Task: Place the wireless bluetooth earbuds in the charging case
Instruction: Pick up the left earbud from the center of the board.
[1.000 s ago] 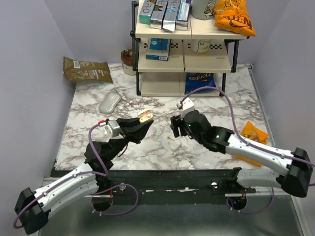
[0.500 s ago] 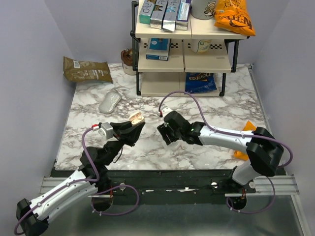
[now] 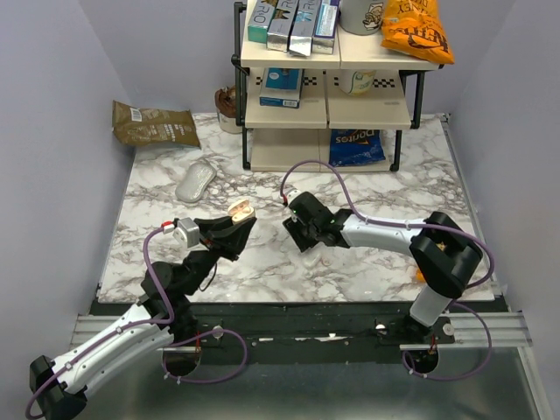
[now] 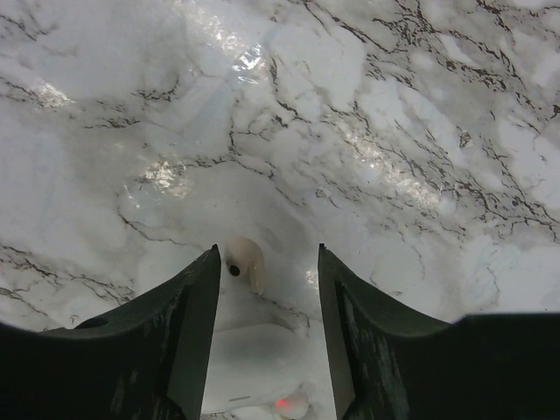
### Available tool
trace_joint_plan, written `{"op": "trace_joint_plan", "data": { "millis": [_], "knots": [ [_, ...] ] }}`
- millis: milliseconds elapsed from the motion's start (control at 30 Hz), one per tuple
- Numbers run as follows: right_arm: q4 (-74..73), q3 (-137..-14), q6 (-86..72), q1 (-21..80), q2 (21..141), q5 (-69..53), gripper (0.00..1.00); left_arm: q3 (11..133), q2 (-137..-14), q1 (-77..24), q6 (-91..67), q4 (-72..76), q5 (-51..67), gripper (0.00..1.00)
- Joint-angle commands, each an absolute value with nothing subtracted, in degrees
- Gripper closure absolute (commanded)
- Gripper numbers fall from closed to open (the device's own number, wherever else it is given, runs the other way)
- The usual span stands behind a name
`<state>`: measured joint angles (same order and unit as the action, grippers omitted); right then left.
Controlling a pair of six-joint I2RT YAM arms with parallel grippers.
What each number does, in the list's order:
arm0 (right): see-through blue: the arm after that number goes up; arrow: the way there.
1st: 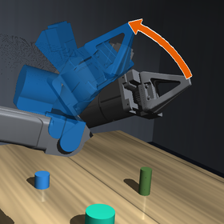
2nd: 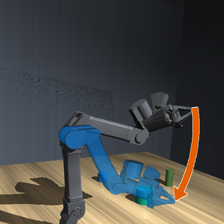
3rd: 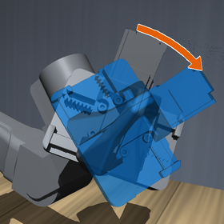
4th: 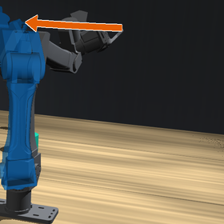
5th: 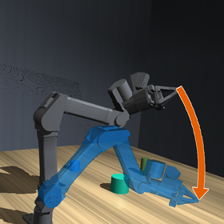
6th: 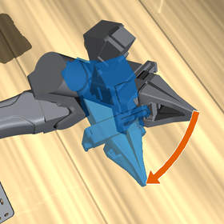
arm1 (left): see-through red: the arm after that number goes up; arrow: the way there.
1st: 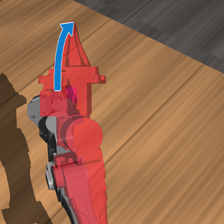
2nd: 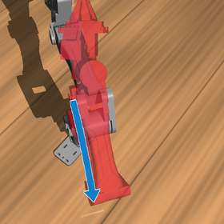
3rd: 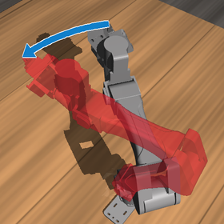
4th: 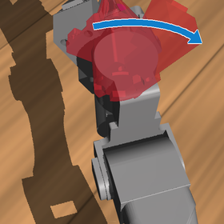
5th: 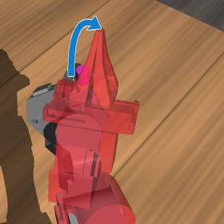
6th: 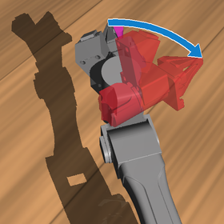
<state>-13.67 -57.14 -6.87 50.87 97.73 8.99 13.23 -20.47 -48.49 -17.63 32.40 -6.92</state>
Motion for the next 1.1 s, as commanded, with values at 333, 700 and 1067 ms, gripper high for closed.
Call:
{"op": "trace_joint_plan", "data": {
  "millis": [333,700,1067],
  "knots": [
    [-14.2,-58.4,-5.9,50.4,100.5,4.8,0.53,12.9,-22.3,-48.7,-18.6,34.3,-6.9,1.00],
    [-14.7,-58.9,-7.2,50.3,102.0,6.2,0.68,12.6,-22.1,-48.7,-19.1,34.1,-6.7,1.00],
    [-10.7,-55.0,-20.7,41.3,95.6,2.4,0.99,13.1,-22.4,-48.7,-18.5,33.8,-6.8,1.00]
  ]
}}
